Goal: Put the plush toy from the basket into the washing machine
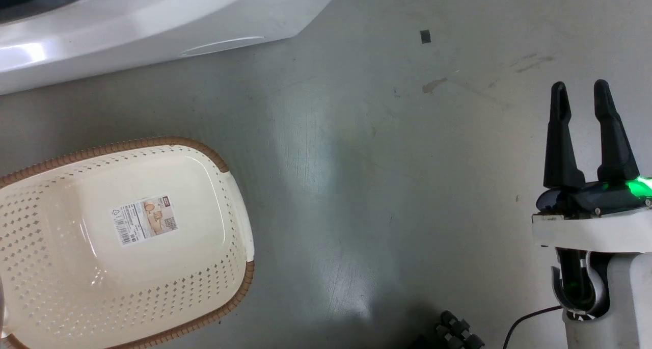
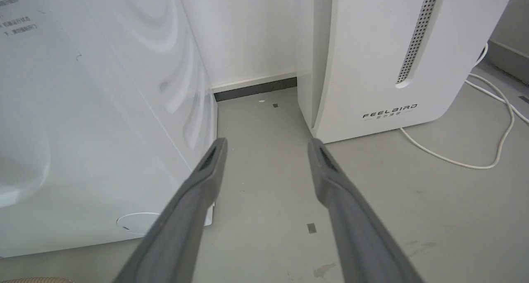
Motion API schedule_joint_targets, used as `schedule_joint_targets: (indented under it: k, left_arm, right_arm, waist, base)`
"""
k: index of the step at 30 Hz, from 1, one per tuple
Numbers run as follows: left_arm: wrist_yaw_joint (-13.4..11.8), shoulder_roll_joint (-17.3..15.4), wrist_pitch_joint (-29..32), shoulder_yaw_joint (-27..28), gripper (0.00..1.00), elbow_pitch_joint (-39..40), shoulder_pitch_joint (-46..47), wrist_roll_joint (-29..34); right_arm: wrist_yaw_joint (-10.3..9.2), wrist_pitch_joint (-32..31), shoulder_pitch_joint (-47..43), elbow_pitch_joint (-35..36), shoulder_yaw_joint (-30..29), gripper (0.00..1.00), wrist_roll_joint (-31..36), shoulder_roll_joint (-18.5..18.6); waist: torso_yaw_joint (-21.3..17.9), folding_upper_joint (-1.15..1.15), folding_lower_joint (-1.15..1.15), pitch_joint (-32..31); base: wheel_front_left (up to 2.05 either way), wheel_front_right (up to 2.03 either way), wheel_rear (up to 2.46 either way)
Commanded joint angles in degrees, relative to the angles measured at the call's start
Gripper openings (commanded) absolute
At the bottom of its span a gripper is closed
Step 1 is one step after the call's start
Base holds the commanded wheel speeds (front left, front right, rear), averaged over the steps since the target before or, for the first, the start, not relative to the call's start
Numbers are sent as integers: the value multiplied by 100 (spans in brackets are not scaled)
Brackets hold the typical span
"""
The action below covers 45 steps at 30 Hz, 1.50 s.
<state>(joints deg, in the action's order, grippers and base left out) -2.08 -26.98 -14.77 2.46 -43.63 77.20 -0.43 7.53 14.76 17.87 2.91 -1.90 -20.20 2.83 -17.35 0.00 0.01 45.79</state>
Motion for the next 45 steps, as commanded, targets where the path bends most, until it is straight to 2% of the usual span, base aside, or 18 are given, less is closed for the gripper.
schedule_joint_targets:
  k: [1, 10, 23, 28, 33, 41, 45]
  left_arm:
    - [-4, 2, -23, -28, 100, -154, -27, 2]
    - [73, 41, -23, 9, 100, -594, -221, -202]
    - [142, 365, -23, 79, 100, -427, -1110, -460]
    - [153, 609, -23, 132, 100, -41, -1798, -543]
    - [214, 663, -23, 180, 100, 223, -2273, -560]
    - [222, 1040, -23, 398, 100, 1122, -3384, -606]
    - [340, 1168, -23, 496, 100, 1476, -3916, -583]
  right_arm:
    - [-4, 24, 68, -1, 13, 100, -54, 5]
    - [-4, 24, 12, -86, -10, 100, -14, 5]
    - [-4, 24, -264, -310, -14, 100, 172, 5]
    - [-4, 24, -371, -350, -54, 100, 237, 5]
    - [-4, 24, -438, -357, -50, 100, 307, 5]
    - [-4, 24, -587, -290, 0, 100, 553, 5]
    - [-4, 24, -716, -251, 29, 100, 687, 5]
  waist:
    - [11, 0, -1, -41]
    - [108, 0, -1, -340]
    - [414, 0, -1, -1150]
    - [565, 0, -1, -1584]
    - [655, 0, -1, -1853]
    - [884, 0, -1, -2394]
    - [982, 0, -1, -2703]
  base:
    - [0, 0, 0]
    - [0, 0, 0]
    - [0, 0, 0]
    - [0, 0, 0]
    - [0, 0, 0]
    - [0, 0, 0]
    - [0, 0, 0]
